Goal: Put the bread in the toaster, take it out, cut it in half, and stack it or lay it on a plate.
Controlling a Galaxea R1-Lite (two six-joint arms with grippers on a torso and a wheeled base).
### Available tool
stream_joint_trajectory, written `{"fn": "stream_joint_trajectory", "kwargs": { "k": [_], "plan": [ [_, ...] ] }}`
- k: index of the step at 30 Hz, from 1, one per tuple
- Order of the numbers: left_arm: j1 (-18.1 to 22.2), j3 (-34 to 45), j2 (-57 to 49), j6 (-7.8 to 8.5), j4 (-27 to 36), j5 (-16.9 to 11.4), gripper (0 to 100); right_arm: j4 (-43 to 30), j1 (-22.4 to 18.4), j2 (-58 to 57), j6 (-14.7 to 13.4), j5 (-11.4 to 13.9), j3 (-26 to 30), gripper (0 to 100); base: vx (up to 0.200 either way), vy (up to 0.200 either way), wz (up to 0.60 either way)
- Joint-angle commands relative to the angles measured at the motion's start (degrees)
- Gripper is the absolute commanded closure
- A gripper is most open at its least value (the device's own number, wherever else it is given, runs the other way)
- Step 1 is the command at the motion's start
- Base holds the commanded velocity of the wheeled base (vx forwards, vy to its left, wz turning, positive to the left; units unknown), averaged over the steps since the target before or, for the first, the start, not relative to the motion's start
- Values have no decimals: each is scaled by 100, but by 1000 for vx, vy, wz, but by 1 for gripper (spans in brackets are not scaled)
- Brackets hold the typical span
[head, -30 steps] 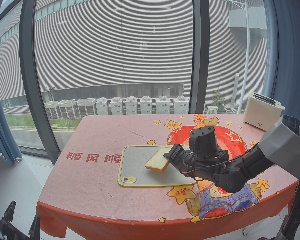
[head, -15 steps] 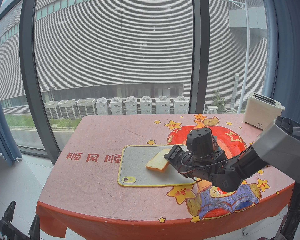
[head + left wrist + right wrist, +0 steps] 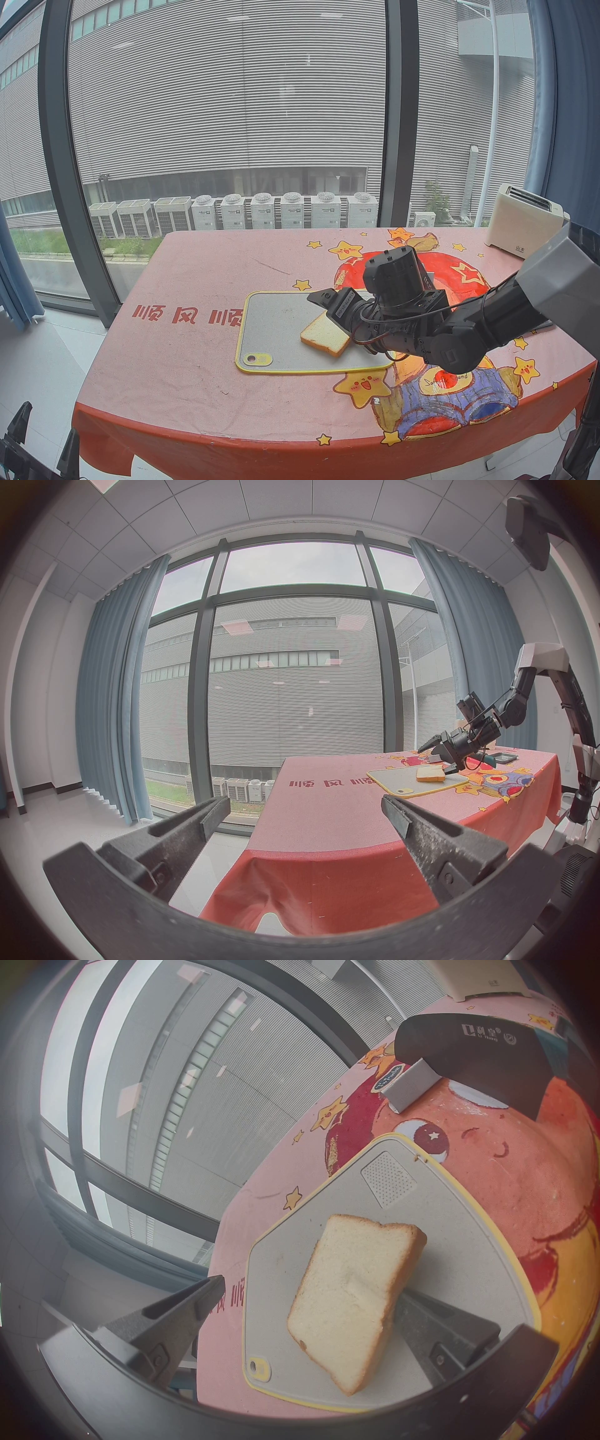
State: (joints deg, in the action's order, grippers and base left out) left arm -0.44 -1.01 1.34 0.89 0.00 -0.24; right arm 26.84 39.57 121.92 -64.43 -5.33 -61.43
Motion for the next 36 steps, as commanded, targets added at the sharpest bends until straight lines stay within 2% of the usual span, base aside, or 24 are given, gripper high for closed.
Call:
{"fn": "stream_joint_trajectory", "kwargs": {
  "k": [1,9,14,18,25,28,36],
  "plan": [
    [0,101,7,-1,0,-2,0,-294,60,-212,-8,5,-300,0,0,0,0],
    [0,101,7,8,0,-2,0,-830,130,-274,18,14,-572,0,0,0,0],
    [0,101,7,8,0,-2,0,-1515,130,-204,9,23,-924,0,0,0,0],
    [0,101,7,8,0,-2,0,-1814,130,-177,9,14,-862,0,0,0,0],
    [0,101,7,16,0,-2,0,-1867,147,-485,36,14,-818,0,0,0,0],
    [0,101,7,16,0,-2,0,-2227,147,-573,36,14,-853,0,0,0,0],
    [0,101,7,16,0,-2,0,-2201,156,-652,44,14,-563,0,0,0,0]
  ]
}}
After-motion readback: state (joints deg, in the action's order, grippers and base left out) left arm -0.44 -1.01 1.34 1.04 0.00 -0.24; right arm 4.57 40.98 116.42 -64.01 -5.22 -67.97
